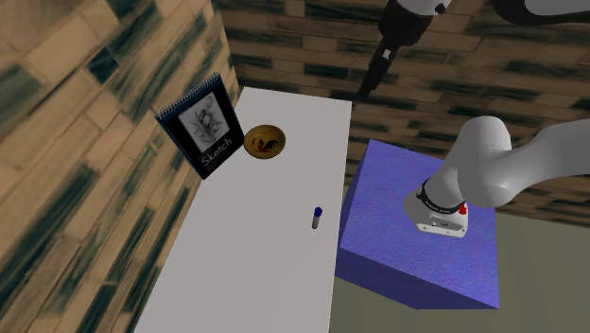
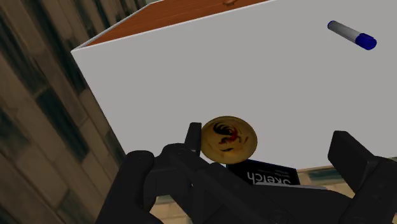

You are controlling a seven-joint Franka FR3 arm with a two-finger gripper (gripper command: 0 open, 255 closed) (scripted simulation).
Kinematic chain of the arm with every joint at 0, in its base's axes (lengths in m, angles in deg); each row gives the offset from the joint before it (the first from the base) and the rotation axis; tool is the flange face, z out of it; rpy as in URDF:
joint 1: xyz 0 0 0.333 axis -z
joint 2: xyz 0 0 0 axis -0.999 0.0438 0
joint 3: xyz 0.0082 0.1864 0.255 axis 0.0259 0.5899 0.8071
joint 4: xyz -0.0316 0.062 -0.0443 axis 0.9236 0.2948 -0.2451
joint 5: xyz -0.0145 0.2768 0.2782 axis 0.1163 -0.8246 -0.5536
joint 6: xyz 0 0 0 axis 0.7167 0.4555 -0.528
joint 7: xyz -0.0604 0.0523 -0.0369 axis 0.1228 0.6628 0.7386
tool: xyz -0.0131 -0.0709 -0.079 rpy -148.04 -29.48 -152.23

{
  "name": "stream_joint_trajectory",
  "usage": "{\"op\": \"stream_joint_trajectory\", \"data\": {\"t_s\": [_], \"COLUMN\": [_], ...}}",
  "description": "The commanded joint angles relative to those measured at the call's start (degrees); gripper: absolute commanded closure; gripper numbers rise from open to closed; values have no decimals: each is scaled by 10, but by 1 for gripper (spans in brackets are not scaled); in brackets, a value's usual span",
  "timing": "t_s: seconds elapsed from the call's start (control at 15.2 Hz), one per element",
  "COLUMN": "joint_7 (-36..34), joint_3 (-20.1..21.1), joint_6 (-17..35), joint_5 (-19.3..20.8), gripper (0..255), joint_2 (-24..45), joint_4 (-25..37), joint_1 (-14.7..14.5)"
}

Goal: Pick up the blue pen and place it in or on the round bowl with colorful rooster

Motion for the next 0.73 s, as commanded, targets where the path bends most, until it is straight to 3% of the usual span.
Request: {"op": "stream_joint_trajectory", "data": {"t_s": [0.0,0.66], "joint_7": [0,-94], "joint_3": [0,96], "joint_6": [0,95], "joint_5": [0,-52], "gripper": [0,0], "joint_2": [0,62], "joint_4": [0,-84], "joint_1": [0,-25]}}
